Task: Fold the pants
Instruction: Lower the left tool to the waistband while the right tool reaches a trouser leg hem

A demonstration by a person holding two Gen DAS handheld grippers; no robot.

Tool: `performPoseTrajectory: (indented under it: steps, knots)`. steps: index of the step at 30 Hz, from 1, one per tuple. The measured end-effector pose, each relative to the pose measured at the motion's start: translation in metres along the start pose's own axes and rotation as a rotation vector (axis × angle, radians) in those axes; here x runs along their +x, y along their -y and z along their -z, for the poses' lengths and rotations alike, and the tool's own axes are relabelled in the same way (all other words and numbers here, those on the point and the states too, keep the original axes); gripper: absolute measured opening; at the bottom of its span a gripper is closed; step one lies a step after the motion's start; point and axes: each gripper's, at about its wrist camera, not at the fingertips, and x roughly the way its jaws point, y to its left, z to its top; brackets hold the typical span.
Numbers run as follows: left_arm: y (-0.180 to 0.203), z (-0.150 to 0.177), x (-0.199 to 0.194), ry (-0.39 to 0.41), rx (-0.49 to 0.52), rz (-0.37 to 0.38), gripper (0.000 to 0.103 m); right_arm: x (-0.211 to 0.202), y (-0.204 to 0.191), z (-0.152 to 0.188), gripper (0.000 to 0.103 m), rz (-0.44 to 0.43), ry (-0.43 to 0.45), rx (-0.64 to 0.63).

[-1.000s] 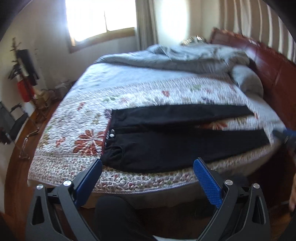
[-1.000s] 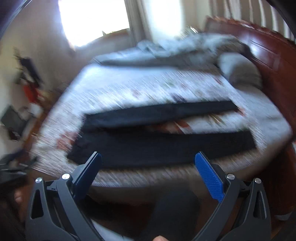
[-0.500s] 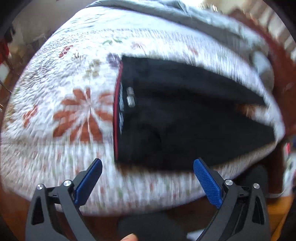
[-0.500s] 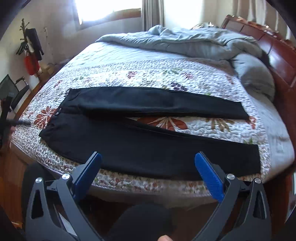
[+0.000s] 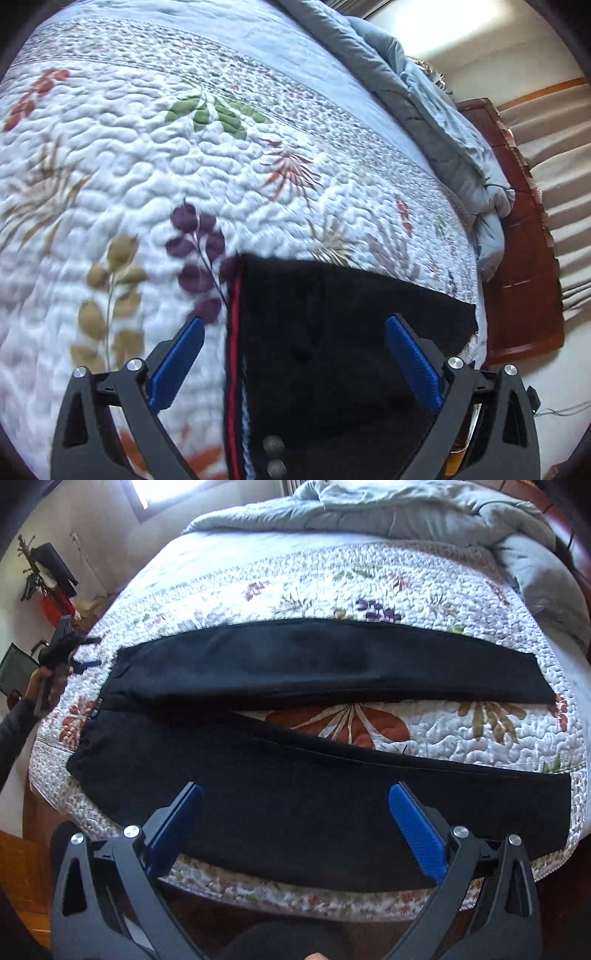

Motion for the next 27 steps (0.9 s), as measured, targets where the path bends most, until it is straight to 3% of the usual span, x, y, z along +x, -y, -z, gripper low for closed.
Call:
performPoseTrajectory:
  steps: [4,7,8,13,16,18,21,25,27]
  knots:
    - [-0.011,-0.02,0.039,-0.07,0.039,-0.032,0.091,0.018,0.009,-0.005,0.1,-0.019,-0.03,0.019]
    - [-0.004,-0.026,0.052,-0.095,0.126,-0.031,0.083,0.027,0.023,-0.011,0.1,-0.049,-0.046,0.044]
    - [-0.003,-0.024,0.052,-0.106,0.137,-0.027,0.077,0.028,0.03,-0.013,0.1,-0.068,-0.048,0.057]
    - [0.009,-0.021,0.063,-0.178,0.199,0.001,0.072,0.016,0.085,-0.042,0.1,-0.201,-0.019,0.129]
    - [0.017,-0.013,0.064,-0.189,0.248,-0.041,0.065,0.004,0.141,-0.065,0.1,-0.256,-0.002,0.177]
    - [0.016,-0.013,0.065,-0.208,0.241,-0.039,0.046,-0.001,0.198,-0.084,0.1,-0.248,-0.009,0.225]
    - [0.015,-0.012,0.066,-0.221,0.247,-0.072,0.033,0.002,0.299,-0.112,0.1,-0.204,-0.025,0.332]
    - [0.015,-0.011,0.073,-0.229,0.221,-0.097,0.033,0.034,0.405,-0.135,0.1,-0.171,-0.078,0.494]
    - [0.014,-0.01,0.073,-0.225,0.207,-0.107,0.033,0.056,0.434,-0.144,0.1,-0.166,-0.1,0.516]
